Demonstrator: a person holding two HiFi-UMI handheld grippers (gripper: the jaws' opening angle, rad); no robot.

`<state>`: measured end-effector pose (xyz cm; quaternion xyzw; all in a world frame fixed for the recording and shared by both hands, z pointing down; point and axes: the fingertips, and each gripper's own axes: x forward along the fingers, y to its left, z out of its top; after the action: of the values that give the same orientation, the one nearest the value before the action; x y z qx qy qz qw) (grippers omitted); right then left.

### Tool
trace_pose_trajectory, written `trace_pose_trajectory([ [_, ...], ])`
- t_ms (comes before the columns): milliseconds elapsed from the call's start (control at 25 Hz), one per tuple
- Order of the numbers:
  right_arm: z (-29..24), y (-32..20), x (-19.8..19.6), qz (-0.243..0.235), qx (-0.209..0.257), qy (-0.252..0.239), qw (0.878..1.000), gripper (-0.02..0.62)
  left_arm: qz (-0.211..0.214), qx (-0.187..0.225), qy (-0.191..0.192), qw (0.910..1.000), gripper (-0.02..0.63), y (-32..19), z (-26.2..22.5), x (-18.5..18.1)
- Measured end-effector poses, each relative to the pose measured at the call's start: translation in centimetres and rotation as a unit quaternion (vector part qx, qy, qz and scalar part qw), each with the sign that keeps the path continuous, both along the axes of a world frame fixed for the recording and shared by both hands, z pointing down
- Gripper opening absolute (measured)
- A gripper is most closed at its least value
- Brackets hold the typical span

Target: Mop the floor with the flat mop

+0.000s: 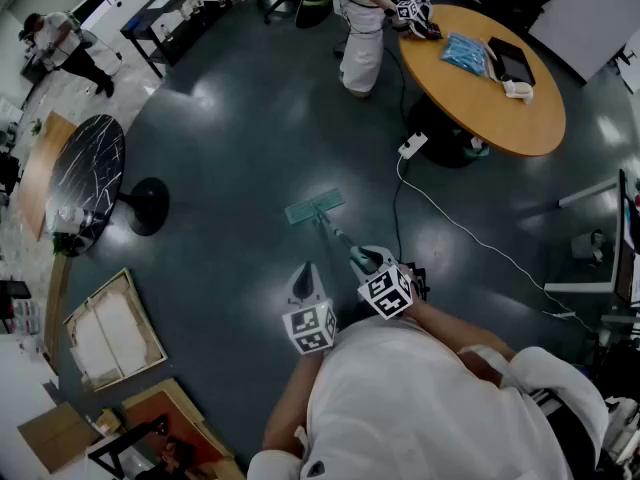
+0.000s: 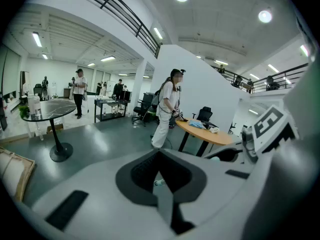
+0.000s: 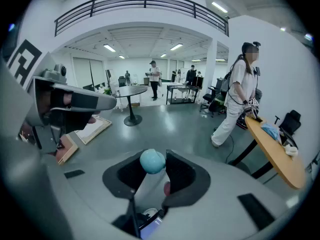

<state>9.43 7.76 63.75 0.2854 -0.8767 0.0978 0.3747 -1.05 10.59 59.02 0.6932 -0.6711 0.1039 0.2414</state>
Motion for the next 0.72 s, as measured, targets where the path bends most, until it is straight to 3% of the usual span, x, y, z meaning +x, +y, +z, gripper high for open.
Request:
trace_pose_trajectory([
  [720,0.5,0.5,1.3,-0.001,0.002,0.002,1.0,0.114,-0.013,-0.007,0.006,0.9999,0.006,0.2,0.6,0.5],
])
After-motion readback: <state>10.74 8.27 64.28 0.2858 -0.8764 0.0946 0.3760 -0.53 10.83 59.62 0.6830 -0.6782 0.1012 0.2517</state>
